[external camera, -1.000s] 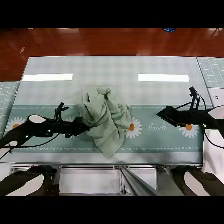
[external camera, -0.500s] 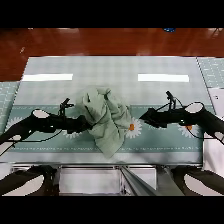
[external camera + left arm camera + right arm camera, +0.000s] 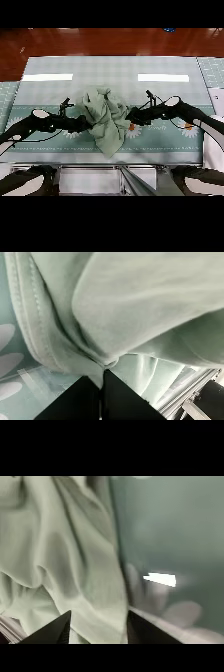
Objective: Fold the shirts.
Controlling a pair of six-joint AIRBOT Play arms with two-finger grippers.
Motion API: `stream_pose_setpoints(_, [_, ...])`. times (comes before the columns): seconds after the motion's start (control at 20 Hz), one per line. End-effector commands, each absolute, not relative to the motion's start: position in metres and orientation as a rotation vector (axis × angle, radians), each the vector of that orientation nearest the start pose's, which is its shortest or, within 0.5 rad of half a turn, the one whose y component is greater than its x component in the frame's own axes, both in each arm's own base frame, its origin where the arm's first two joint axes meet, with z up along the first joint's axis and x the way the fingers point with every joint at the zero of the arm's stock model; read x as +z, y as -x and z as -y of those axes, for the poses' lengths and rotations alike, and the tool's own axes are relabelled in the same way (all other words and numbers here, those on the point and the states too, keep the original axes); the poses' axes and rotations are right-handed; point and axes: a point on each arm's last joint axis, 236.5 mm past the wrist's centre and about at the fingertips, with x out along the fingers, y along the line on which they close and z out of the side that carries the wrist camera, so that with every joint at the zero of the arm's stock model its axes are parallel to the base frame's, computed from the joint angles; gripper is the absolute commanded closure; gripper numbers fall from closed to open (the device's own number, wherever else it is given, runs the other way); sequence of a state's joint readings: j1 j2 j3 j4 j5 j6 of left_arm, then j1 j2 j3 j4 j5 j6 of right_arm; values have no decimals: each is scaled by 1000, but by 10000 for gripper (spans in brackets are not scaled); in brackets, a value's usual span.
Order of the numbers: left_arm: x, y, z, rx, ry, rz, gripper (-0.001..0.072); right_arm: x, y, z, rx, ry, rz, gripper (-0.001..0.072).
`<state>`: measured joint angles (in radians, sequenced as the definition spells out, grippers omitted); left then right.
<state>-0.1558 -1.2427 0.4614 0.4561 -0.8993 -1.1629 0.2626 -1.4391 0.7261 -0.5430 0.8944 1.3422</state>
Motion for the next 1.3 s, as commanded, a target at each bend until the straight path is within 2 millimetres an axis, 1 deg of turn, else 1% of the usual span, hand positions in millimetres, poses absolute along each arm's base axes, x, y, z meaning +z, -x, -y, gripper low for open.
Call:
stream_pose_setpoints(0.0, [-96,-241,206,-476,804,-1458,690,-92,-291,-269,517,-753,-1525,351])
stream_pose_setpoints(0.05, [-95,-242,206,-478,803,-1455,690,-85,-294,-276,542,-745,-1511,450])
stream_pose_setpoints(0.1, [-90,-246,207,-489,806,-1447,690,-75,-297,-281,600,-716,-1494,632])
stream_pose_setpoints(0.15, [-80,-253,206,-511,811,-1427,690,-60,-300,-286,674,-684,-1471,687])
stream_pose_setpoints(0.2, [-62,-267,203,-546,813,-1383,690,-40,-308,-285,723,-669,-1442,687])
stream_pose_setpoints(0.25, [-40,-282,196,-575,820,-1326,690,-17,-321,-280,753,-651,-1392,687])
stream_pose_setpoints(0.3, [-10,-304,184,-590,825,-1237,690,15,-340,-268,766,-629,-1311,687])
stream_pose_setpoints(0.35, [26,-326,166,-589,823,-1127,690,53,-362,-252,754,-617,-1213,687])
stream_pose_setpoints(0.4, [64,-345,146,-567,825,-1015,691,92,-380,-233,735,-597,-1110,688])
stream_pose_setpoints(0.45, [109,-364,122,-534,819,-885,690,132,-394,-211,709,-573,-1008,689])
stream_pose_setpoints(0.5, [153,-376,99,-505,804,-764,691,176,-405,-188,684,-539,-904,689])
stream_pose_setpoints(0.55, [200,-384,78,-481,778,-647,690,217,-409,-169,663,-507,-813,689])
stream_pose_setpoints(0.6, [251,-386,58,-459,742,-525,690,257,-408,-152,648,-472,-725,689])
stream_pose_setpoints(0.65, [300,-381,43,-440,699,-413,690,297,-402,-137,632,-427,-637,689])
stream_pose_setpoints(0.7, [342,-373,33,-426,646,-317,690,333,-391,-125,618,-381,-557,689])
stream_pose_setpoints(0.75, [382,-362,26,-412,587,-228,690,360,-379,-116,601,-339,-497,689])
stream_pose_setpoints(0.8, [419,-347,23,-398,523,-143,690,383,-363,-107,577,-296,-443,689])
stream_pose_setpoints(0.85, [451,-331,22,-383,464,-68,690,400,-347,-99,545,-256,-399,688])
stream_pose_setpoints(0.9, [475,-316,23,-365,413,-12,690,411,-333,-90,503,-217,-366,688])
stream_pose_setpoints(0.95, [493,-300,23,-339,363,37,690,419,-318,-80,451,-176,-339,688])
stream_pose_setpoints(1.0, [503,-287,22,-301,316,65,690,424,-302,-68,381,-129,-322,688])
stream_pose_setpoints(1.1, [502,-267,13,-177,221,66,691,428,-270,-46,247,-72,-310,688])
stream_pose_setpoints(1.15, [503,-256,12,-132,218,70,690,429,-253,-41,209,-50,-311,688])
stream_pose_setpoints(1.25, [516,-230,32,-140,180,126,690,427,-222,-40,169,-26,-320,688])
